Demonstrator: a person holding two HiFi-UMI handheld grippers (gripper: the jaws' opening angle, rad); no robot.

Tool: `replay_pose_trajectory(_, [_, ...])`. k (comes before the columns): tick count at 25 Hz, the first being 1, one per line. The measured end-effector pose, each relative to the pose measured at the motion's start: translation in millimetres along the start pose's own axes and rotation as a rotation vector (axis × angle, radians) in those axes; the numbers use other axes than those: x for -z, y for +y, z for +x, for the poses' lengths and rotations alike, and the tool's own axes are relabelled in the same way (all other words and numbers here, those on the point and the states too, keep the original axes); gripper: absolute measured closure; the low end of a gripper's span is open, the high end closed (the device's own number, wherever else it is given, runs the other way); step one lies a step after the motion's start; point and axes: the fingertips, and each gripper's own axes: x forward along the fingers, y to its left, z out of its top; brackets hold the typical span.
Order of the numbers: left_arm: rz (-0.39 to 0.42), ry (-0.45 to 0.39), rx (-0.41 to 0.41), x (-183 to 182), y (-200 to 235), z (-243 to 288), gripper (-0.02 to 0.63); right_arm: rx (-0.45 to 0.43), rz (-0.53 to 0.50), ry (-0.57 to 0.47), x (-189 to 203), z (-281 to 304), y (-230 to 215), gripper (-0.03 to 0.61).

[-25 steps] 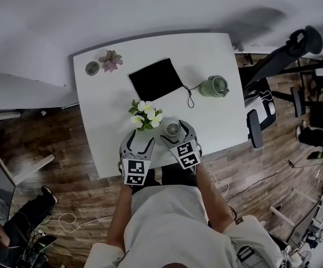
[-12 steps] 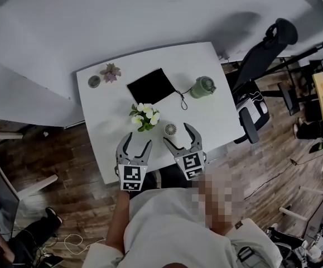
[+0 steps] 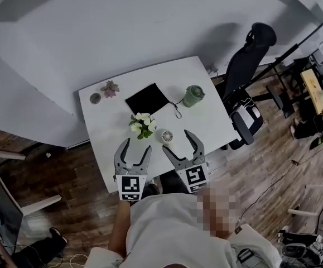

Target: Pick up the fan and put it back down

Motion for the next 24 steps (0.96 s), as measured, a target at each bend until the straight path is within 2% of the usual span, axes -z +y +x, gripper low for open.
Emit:
replay_pose_trajectory(6, [0.036,-0.035,0.014,-14.3,-8.4,-16.8,0.315,0.037,-0.002,-0.028,-11.0,-17.6,1.4,0.202])
replay_pose_trajectory(12, [0.033,-0.041,0.032,-19.5,-14.6,-23.4,0.315,0.066,0.017,-0.035,-17.2,-30.9,-0.2,0.213])
replay_pose_trajectory(18, [0.030,-0.034,0.028,-17.4,-14.9,-17.5,0.316,0.058,0.027,-0.028,-12.9,-25.4,-5.8,0.218])
replay_pose_trajectory(24, [0.030,-0.036,0.003,-32.2,-7.0,2.8,0.318,0.045,0.030,-0.042,-21.2,-12.6,-25.8,0.223])
